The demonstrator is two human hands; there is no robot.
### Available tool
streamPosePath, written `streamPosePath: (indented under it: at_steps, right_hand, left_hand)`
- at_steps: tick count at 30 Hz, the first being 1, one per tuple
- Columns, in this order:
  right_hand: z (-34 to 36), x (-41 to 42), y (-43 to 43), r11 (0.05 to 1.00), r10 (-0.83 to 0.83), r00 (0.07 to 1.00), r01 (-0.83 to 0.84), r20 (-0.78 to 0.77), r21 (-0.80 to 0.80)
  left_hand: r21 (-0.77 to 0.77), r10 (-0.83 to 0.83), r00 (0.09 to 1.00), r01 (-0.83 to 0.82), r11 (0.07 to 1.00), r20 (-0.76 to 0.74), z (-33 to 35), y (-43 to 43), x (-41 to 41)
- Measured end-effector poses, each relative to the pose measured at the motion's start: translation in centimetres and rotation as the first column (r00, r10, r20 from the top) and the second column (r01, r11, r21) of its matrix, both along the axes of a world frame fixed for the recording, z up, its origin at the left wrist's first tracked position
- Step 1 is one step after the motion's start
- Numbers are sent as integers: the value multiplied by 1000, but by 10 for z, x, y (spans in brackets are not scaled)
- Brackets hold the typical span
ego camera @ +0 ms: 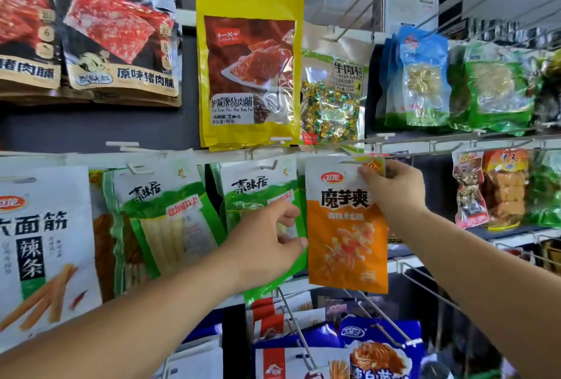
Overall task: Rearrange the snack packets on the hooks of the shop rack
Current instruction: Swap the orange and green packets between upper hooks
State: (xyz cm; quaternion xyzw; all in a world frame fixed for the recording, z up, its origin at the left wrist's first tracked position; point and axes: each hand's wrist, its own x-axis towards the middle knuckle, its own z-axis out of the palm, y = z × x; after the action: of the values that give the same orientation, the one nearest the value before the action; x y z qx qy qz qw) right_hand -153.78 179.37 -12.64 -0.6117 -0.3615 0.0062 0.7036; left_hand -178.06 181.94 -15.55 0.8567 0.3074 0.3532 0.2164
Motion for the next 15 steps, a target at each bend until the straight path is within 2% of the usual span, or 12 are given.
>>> streamPosePath:
  at_steps: [4,10,13,15]
  right_hand:
    - [7,9,-14,994,-49,999,48,8,98]
    - [17,4,-29,991,-125,982,117,141,63]
    - [17,-6,-34,994,-86,991,78,105,72]
    - [15,-15,-39,992,-9,1000,7,19,128]
  left_hand:
    - [-5,-27,999,27,1000,-36,-5,-7,-1]
    - [-35,-15,1000,14,999,-20,-8,-13,-13]
    - [-53,-21,1000,21,998,-5,-11,-14,-14]
    - [-65,-26,1000,26,998,-4,-13,-15,-15]
